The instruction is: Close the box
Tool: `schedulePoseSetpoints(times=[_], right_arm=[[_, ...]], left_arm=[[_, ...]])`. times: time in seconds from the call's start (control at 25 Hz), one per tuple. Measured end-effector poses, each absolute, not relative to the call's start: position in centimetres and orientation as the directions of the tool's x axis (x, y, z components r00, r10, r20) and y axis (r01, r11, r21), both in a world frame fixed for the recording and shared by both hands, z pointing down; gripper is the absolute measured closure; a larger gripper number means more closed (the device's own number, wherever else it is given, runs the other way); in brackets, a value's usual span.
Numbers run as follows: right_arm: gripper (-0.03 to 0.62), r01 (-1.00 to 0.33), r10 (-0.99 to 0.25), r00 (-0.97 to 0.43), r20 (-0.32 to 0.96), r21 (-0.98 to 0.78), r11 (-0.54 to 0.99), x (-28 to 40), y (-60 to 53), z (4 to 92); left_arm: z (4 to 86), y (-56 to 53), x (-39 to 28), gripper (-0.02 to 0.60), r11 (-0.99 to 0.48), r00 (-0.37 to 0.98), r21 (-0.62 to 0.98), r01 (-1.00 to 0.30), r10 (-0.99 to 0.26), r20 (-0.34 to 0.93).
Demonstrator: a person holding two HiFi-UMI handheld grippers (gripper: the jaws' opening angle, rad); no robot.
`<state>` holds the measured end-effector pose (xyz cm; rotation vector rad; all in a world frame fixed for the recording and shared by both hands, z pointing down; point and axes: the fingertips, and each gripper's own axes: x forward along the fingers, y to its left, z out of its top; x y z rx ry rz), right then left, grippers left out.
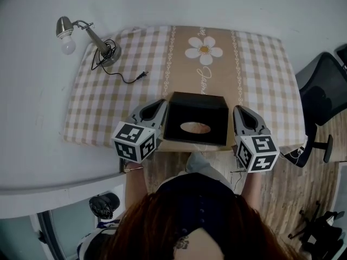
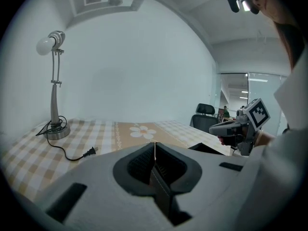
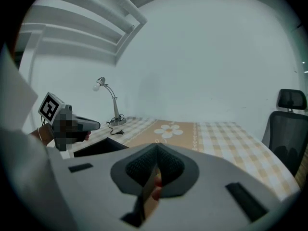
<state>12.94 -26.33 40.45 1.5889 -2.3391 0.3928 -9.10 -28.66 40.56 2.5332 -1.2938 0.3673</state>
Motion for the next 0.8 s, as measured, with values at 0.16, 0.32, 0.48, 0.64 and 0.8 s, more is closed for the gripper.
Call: schedulePoseSetpoints(times=[0.16, 0.32, 0.48, 0.64, 0.8], right_arm=[[0.577, -0.928, -0.825, -0.36, 0.435, -0.073, 0.366, 13.2, -27.0, 42.2], [0.577, -0.923, -0.798, -0.369, 0.477, -0.086, 0.375, 13.3, -27.4, 43.8], [0.577, -0.918, -0.771, -0.382, 0.509, -0.113, 0.38, 13.4, -27.8, 45.3], [0.577, -0.911, -0.738, -0.401, 0.543, -0.146, 0.387, 13.5, -28.0, 46.9], [0.577, -0.904, -0.713, -0.412, 0.568, -0.155, 0.399, 13.4, -28.2, 48.1]], left_arm=[[41.8, -29.2, -9.6, 0.552, -0.554, 0.566, 0.153, -0.819, -0.734, 0.374], [43.2, -29.6, -9.8, 0.552, -0.549, 0.563, 0.168, -0.819, -0.713, 0.418], [44.7, -29.9, -9.8, 0.552, -0.548, 0.573, 0.2, -0.812, -0.684, 0.452], [46.1, -30.2, -9.8, 0.552, -0.546, 0.583, 0.232, -0.805, -0.656, 0.478], [47.5, -30.6, -9.8, 0.552, -0.536, 0.594, 0.272, -0.799, -0.632, 0.498]])
